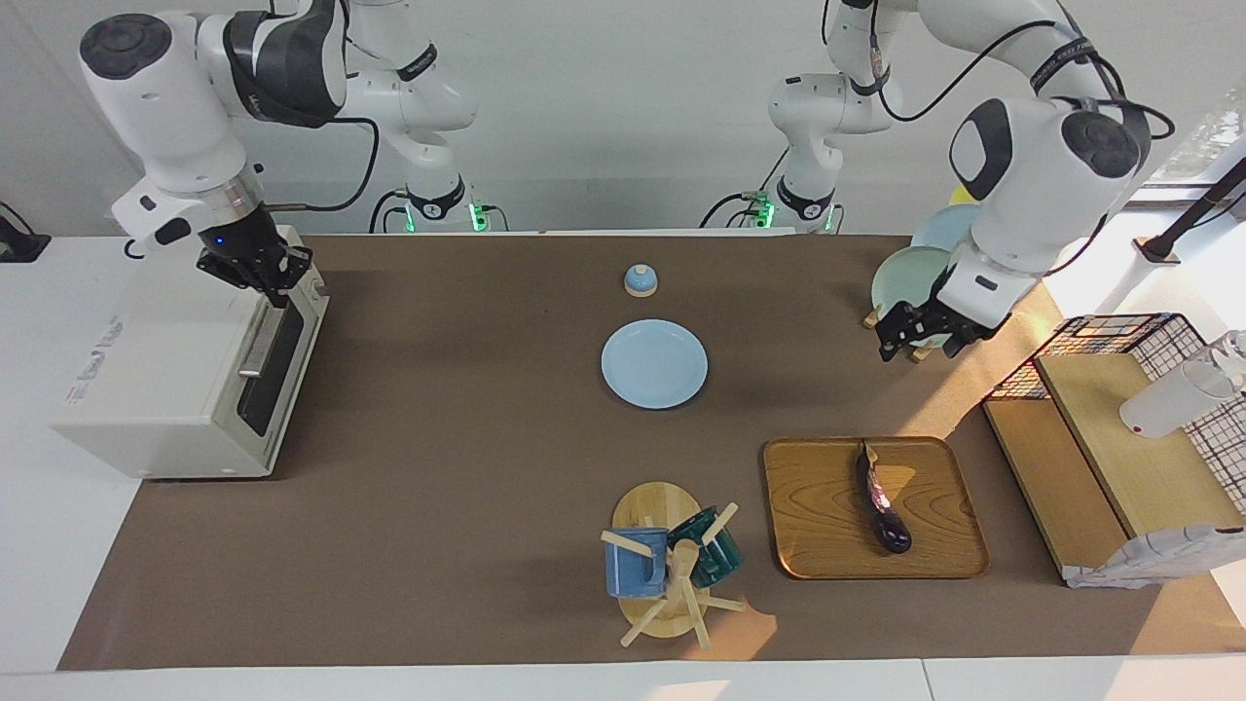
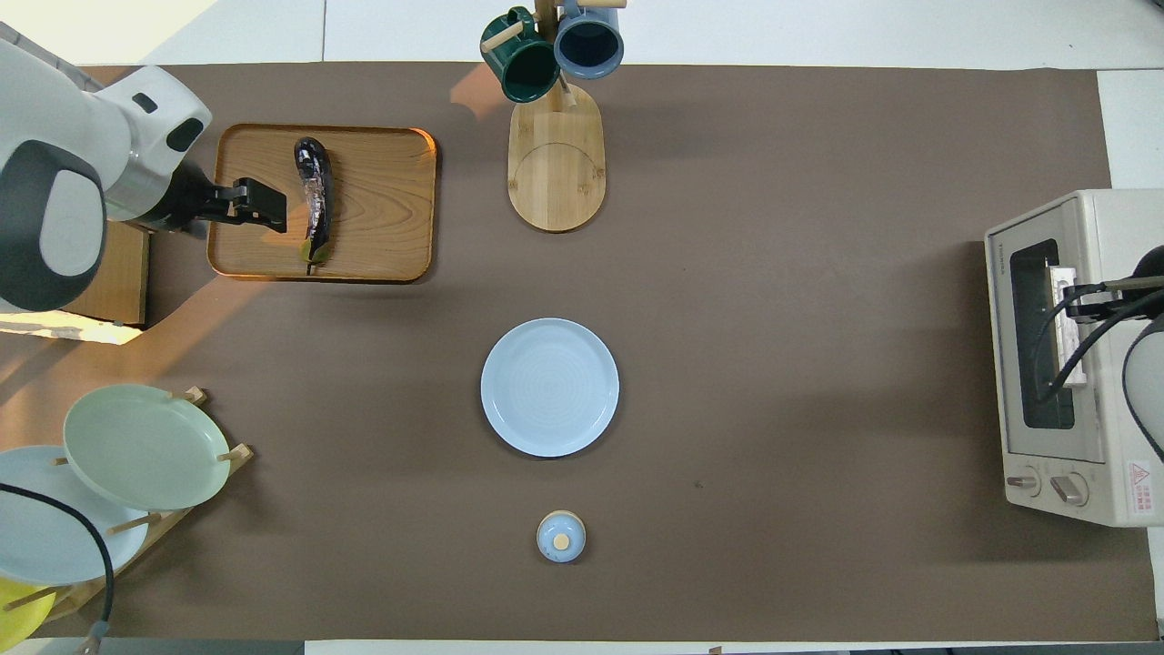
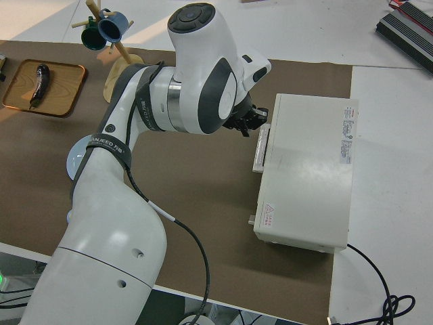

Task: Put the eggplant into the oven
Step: 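Grasp the eggplant with the left gripper while the right gripper reaches the oven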

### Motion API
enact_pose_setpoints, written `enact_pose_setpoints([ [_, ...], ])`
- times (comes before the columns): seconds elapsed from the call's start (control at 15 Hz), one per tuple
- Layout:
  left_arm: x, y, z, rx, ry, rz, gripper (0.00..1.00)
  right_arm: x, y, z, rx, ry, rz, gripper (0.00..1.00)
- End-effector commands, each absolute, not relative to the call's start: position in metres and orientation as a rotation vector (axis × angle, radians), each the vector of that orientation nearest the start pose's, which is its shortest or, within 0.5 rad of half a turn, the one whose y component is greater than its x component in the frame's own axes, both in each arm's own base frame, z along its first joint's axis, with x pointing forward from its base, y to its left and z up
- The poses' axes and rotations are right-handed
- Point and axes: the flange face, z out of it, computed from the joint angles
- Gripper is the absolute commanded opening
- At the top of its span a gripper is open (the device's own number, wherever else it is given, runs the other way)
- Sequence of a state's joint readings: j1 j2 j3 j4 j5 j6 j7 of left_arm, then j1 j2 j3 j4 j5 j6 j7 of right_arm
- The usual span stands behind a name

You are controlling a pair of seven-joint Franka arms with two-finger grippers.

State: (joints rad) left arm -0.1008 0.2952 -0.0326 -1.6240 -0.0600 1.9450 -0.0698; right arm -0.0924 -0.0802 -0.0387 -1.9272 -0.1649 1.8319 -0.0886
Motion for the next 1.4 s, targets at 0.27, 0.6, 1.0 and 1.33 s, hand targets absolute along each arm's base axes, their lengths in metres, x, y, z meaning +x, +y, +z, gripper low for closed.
enact_pose_setpoints([
  [0.27,0.695,-0.094,0.348,-3.187,0.293,-0.149,1.00,0.517,-0.091,0.491,-3.377,-0.040,0.058,0.00],
  [0.6,0.698,-0.102,0.327,-3.175,0.351,-0.187,1.00,0.511,-0.091,0.471,-3.370,-0.038,0.111,0.00],
  [1.0,0.693,-0.112,0.320,-3.173,0.395,-0.182,0.87,0.503,-0.090,0.446,-3.314,0.029,0.154,0.00],
  [1.33,0.687,-0.112,0.310,-3.170,0.398,-0.192,0.87,0.511,-0.032,0.423,-3.265,0.012,0.082,0.00],
])
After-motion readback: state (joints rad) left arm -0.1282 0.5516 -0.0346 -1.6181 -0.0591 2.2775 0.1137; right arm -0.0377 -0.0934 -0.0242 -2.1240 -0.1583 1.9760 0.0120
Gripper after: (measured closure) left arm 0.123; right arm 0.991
